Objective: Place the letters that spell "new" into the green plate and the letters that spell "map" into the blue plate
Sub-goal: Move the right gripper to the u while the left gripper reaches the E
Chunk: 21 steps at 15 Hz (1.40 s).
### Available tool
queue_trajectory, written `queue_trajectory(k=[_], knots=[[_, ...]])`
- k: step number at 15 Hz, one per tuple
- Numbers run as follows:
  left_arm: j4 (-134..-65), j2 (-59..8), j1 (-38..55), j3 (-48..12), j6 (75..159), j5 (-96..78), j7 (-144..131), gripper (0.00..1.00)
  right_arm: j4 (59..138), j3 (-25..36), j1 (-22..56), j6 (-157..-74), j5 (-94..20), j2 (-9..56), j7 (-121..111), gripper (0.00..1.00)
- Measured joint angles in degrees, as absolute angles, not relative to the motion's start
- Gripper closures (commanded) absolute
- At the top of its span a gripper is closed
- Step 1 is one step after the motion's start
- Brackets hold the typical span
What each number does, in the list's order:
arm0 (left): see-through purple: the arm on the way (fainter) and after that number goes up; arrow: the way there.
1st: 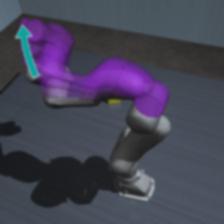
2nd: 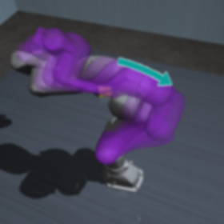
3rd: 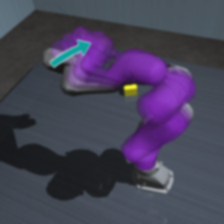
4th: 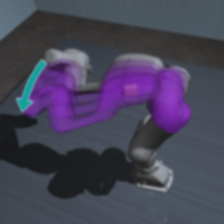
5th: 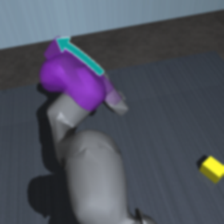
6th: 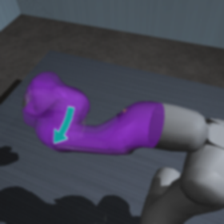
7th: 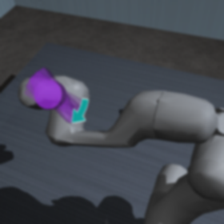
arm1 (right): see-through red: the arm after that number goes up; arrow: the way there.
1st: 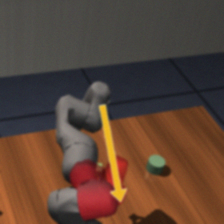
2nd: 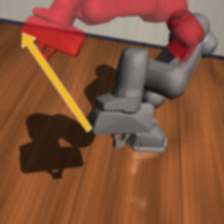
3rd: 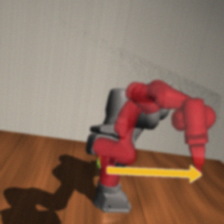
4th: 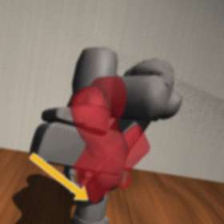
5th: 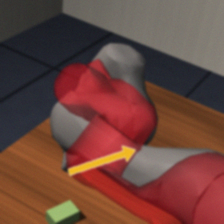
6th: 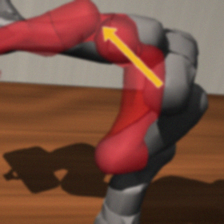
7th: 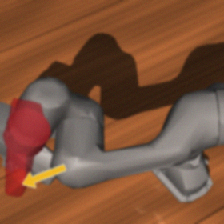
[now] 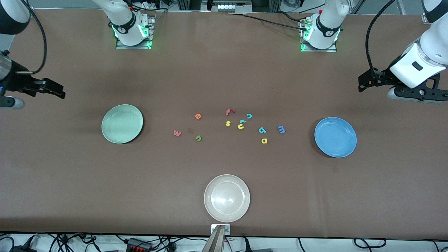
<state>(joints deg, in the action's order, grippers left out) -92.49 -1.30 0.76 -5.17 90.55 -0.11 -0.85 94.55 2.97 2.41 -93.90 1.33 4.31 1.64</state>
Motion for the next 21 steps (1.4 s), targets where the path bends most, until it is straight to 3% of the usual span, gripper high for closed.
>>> queue_trajectory(k=[8,17,21], knots=[[-92.58,-8.76,5.38,-6.24,92.01,-0.19,-8.93,0.0,94.71,2.48,14.4,-104.06,1.23,14.63,6.98,0.0],[-93.12,-20.15,9.84,-6.36,103.03,-2.86,-28.24,0.0,92.58,2.26,28.12,-114.3,1.12,27.17,36.83,0.0],[-97.54,-22.23,9.9,-7.16,110.82,-3.41,-29.91,0.0,88.41,2.29,30.97,-118.99,1.12,34.85,51.22,0.03]])
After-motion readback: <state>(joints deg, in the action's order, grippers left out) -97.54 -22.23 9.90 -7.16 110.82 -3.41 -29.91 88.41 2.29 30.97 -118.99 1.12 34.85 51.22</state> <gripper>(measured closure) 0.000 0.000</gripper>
